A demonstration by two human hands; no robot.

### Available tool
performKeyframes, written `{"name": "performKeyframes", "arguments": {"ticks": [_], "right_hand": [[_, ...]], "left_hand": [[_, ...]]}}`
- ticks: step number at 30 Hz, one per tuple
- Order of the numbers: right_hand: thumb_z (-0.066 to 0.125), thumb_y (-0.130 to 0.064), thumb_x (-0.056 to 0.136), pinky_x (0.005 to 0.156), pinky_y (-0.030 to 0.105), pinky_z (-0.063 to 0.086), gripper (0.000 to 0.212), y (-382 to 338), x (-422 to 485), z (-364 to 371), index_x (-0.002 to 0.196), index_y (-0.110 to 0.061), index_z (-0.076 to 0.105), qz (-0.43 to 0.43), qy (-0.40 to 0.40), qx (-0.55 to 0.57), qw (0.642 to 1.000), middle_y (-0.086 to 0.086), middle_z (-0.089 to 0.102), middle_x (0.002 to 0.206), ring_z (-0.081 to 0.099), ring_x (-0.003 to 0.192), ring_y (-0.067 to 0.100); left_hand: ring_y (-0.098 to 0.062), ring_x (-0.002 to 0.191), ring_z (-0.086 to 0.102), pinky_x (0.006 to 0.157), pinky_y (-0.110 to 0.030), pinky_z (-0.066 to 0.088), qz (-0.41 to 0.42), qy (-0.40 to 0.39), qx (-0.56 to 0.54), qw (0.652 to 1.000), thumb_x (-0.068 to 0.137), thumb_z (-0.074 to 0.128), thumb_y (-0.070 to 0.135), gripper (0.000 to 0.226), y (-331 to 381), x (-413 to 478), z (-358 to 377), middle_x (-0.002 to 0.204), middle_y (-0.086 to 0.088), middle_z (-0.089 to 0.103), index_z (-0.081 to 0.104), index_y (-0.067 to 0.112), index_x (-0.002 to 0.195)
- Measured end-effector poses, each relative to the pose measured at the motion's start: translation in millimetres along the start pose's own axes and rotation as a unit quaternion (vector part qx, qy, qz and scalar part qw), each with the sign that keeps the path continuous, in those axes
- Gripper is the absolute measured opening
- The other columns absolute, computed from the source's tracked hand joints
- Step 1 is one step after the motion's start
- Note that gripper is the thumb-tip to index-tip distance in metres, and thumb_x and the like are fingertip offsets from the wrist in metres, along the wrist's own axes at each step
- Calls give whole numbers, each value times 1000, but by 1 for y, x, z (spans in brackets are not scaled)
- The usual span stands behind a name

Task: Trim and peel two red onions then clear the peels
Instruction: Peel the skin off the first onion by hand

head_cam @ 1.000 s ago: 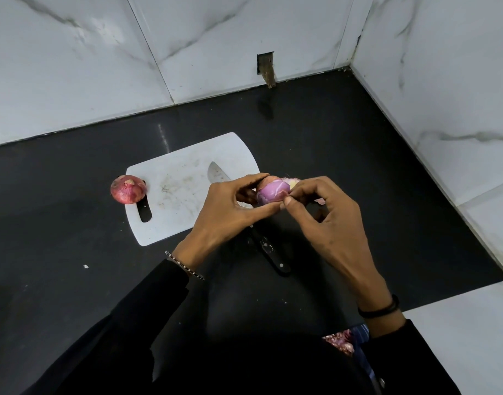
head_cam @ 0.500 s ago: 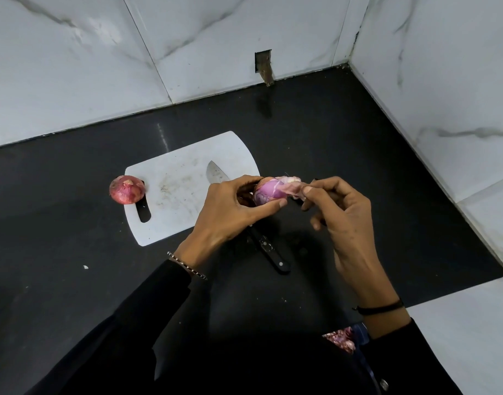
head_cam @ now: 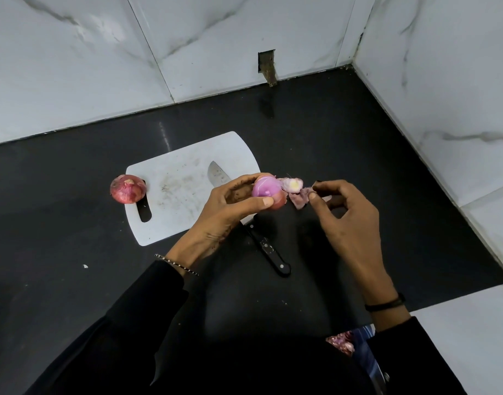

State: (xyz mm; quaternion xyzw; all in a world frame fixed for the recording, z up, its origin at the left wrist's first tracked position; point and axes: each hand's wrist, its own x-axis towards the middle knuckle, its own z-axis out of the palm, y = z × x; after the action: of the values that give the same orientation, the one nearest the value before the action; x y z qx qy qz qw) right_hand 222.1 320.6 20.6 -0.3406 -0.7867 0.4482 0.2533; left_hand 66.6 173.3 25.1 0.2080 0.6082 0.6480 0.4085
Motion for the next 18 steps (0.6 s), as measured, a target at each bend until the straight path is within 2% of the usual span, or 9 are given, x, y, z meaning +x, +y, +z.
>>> {"name": "performKeyframes", "arguments": {"ticks": [5, 8, 11, 15, 18], "right_hand": [[71, -7, 89, 63, 23, 52, 24, -21, -4, 0, 109, -20, 66, -118, -52, 66, 989, -5, 64, 106, 64, 85, 16], [82, -20, 82, 59, 21, 50, 37, -28, -4, 3, 112, -14, 62, -160, -91, 60, 981, -3, 60, 108, 61, 82, 16], [86, -38, 74, 60, 17, 48, 50, -27, -2, 8, 111, -16, 60, -172, -83, 28, 981, -4, 59, 107, 58, 79, 13], [88, -30, 75, 60, 15, 47, 44, -25, -1, 11, 108, -17, 61, -179, -74, 29, 981, -5, 58, 103, 56, 78, 9], [88, -27, 76, 62, 17, 49, 42, -25, -2, 10, 107, -18, 61, -175, -79, 40, 981, -7, 58, 103, 57, 80, 9]], "left_hand": [[-26, 115, 67, 93, -32, 56, -17, -37, -75, 996, 81, 68, 4, 46, 2, 0, 4, 121, -9, 71, 63, 8, 126], [-29, 116, 66, 91, -31, 56, -16, -52, -103, 993, 81, 67, 3, 49, 4, 1, 5, 124, -15, 68, 60, 3, 130], [-33, 119, 64, 92, -33, 56, -15, -62, -114, 991, 78, 74, 9, 57, 5, 2, 6, 128, -18, 65, 58, 3, 133], [-32, 118, 64, 91, -33, 56, -10, -69, -113, 991, 73, 80, 16, 64, 7, 1, 6, 127, -16, 65, 58, 5, 132], [-31, 118, 64, 88, -31, 56, -3, -63, -127, 990, 76, 81, 25, 62, 7, 0, 7, 128, -14, 66, 60, 6, 131]]}}
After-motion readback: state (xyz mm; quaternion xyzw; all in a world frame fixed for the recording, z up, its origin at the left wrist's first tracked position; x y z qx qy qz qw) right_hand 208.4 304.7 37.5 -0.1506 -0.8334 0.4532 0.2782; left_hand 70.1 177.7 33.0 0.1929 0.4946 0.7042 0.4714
